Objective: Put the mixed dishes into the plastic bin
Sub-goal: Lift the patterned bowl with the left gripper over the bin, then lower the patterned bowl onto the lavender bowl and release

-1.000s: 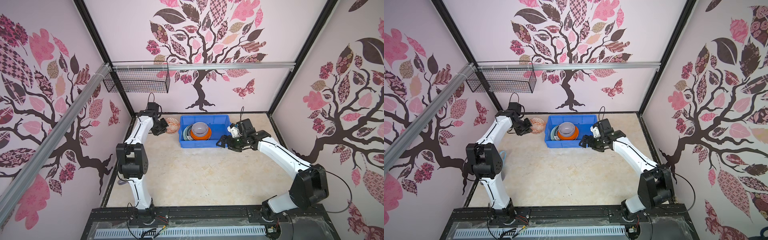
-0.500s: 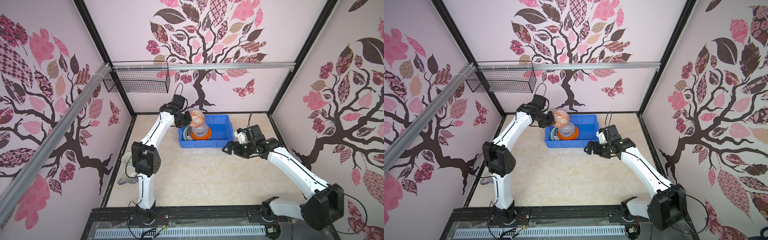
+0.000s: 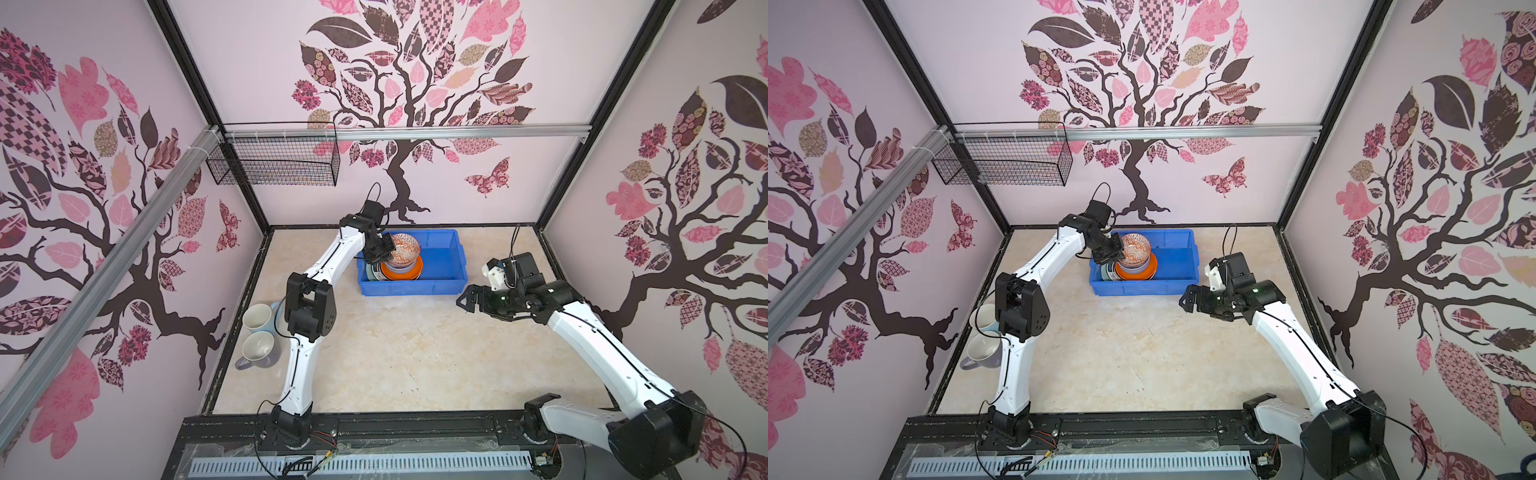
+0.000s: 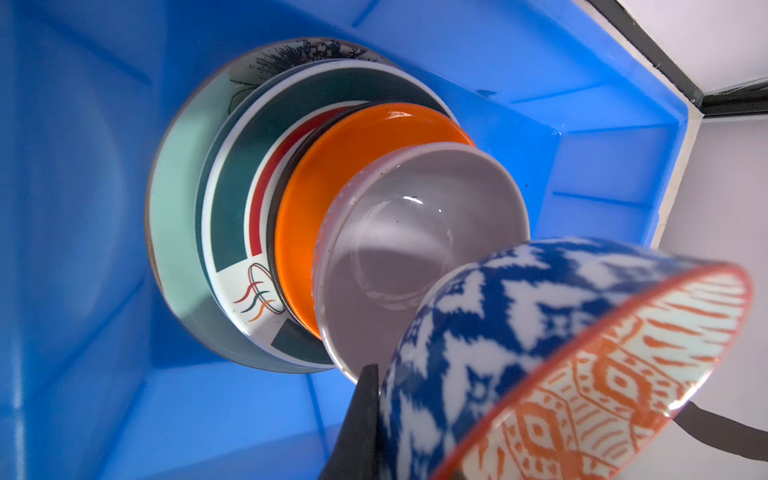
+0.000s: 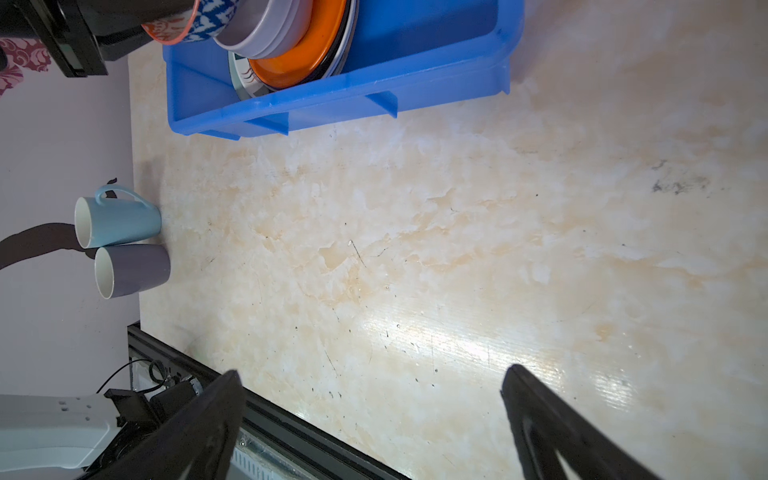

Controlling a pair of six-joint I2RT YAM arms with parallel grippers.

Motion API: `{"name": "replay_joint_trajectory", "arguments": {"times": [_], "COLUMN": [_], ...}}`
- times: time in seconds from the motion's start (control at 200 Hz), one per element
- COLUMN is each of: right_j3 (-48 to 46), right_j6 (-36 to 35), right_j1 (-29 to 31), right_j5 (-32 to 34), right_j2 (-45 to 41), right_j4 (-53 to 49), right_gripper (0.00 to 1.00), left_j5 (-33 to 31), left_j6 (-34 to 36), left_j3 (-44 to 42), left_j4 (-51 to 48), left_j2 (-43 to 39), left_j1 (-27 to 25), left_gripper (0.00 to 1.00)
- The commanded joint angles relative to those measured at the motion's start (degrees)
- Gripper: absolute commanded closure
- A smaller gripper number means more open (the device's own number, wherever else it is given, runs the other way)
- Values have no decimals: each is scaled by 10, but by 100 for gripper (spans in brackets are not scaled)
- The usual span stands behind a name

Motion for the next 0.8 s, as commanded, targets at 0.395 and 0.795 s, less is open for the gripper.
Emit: {"name": "replay_joint_trajectory", "arguments": {"times": [0.395, 0.795], "right_j3": [-22, -21], "right_j6": [-16, -12], "right_j1": [-25, -26], "right_j5": [-4, -4], "right_j2": [-14, -6], "right_j4": [-7, 0], "right_gripper": [0, 1], "left_j5": [16, 16], "left_j6": [-2, 11], "left_j3": [59, 54], "left_j4": [13, 4], "left_j2": [34, 44], "left_j1": [-5, -5], "left_gripper": [87, 80]}}
